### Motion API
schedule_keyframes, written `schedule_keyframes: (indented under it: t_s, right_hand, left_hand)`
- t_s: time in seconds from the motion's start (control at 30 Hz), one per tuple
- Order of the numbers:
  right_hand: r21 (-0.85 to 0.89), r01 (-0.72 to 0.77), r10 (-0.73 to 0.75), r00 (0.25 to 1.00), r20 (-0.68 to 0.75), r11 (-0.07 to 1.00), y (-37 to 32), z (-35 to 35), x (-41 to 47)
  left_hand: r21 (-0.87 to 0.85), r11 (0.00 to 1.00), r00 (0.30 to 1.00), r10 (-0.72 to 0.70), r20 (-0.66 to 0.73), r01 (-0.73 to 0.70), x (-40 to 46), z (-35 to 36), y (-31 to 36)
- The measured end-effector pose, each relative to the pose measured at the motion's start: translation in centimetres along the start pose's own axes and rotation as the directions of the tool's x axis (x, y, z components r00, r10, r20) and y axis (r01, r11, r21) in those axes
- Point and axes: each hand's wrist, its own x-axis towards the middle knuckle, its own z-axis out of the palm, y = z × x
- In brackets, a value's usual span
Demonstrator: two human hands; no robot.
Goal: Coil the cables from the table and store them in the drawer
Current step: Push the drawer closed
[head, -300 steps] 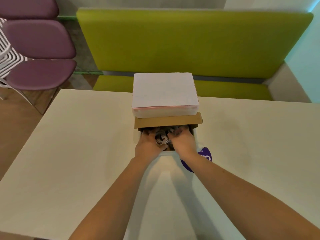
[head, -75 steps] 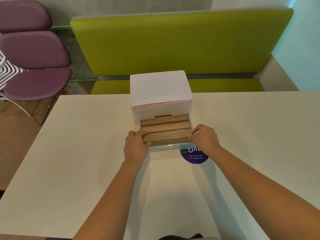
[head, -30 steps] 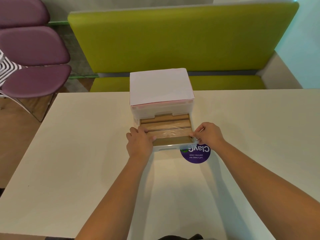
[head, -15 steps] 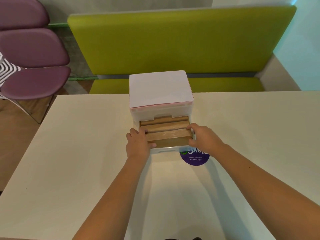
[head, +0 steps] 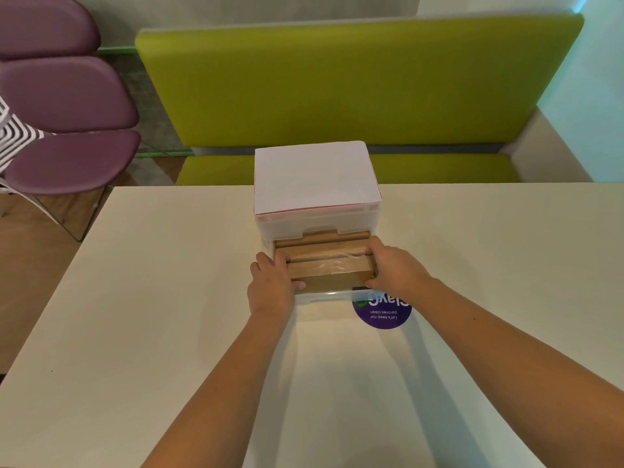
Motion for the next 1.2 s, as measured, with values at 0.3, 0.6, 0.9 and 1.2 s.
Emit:
schedule_keyframes:
  t_s: [0.3,0.6,0.9,1.2]
  right_hand:
    - [0.12,-0.009,0.008,1.0,0.002,0.993,1.0,0.9,0.1]
    - [0.342,-0.125,0.111,0.992,0.061,0.931,1.4,0.7,0.2]
    - [0.245,-0.116,0.114,0.993,0.023,0.962,0.2,1.1,-0.4]
    - [0.137,-0.142,0.158,0.98,-0.121,0.98,0.0,1.5,-0.9]
  left_hand:
    - [-0.008,1.0,1.0,0.004,0.01,-0.004,-0.1,-0.3,0.1]
    - [-0.099,0.994,0.998,-0.049,0.047,0.054,0.4,-0.8,0.5]
    - [-0.071,0.993,0.995,-0.088,0.052,0.091,0.5,-0.6,1.3]
    - [-0.036,0.999,0.999,-0.042,-0.021,0.041,-0.1,-0.2,1.6]
